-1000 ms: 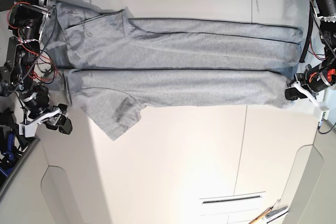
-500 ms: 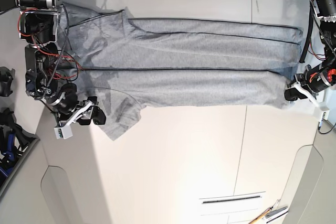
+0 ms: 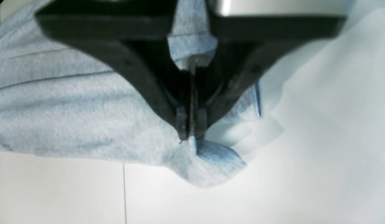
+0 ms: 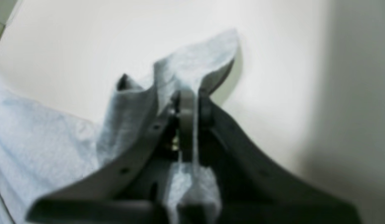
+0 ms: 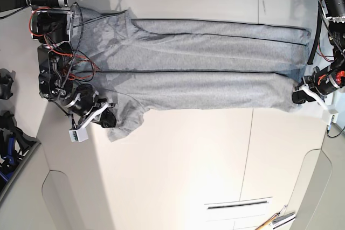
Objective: Fold the T-shirt properly
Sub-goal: 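Regrasp the sleeve corner with the right gripper and pull it inward, then release the folded shirt with both grippers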
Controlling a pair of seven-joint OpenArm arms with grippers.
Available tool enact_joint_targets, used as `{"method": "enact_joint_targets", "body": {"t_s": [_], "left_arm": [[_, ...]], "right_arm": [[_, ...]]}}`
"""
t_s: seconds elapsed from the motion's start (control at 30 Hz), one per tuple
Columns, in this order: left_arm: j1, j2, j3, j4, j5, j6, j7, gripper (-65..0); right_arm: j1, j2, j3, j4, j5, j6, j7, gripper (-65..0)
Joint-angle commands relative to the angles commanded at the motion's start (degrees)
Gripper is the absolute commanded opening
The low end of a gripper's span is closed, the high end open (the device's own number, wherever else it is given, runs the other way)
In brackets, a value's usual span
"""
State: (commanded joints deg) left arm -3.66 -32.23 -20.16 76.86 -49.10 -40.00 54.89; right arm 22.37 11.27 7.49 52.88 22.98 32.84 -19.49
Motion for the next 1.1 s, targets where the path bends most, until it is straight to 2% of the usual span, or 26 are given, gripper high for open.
{"method": "enact_joint_targets", "body": {"t_s": [0.13,0.2,0.33,0.5,0.7,0.83,1.1], "left_arm": [[0.00,-0.13,0.00,0.02,-1.20,0.00,0.02,-65.0],[-0.02,-0.28,-0.22,0.09,-2.27,0.00,0.46,-65.0],[0.02,-1.38,-0.22,0.15,-3.91,0.00,2.67,-65.0],[0.22,-2.40,-1.77,0.79,-6.82,0.00,6.08,-65.0],[3.02,-2.40,-7.37,0.87,-14.75,0.00,13.94,-65.0],[5.95,-2.40,-10.67,0.87,-16.59,0.00,14.71,-65.0],[9.31,-2.38,-10.84,0.87,-17.09,0.00,14.86,-65.0]], "right_arm": [[-0.02,0.02,0.00,1.70,-0.02,0.22,-0.70,-65.0],[-0.37,0.00,0.00,4.55,0.15,0.22,-3.06,-65.0],[-4.15,0.52,0.17,16.48,2.10,0.20,-9.11,-65.0],[-11.80,2.71,0.31,31.17,2.69,0.17,-12.68,-65.0],[-20.46,5.73,1.44,40.79,6.43,0.17,-13.79,-65.0],[-25.92,6.21,3.63,46.40,6.60,0.17,-14.01,-65.0],[-35.58,6.14,6.16,51.67,7.23,0.17,-13.99,-65.0]]}}
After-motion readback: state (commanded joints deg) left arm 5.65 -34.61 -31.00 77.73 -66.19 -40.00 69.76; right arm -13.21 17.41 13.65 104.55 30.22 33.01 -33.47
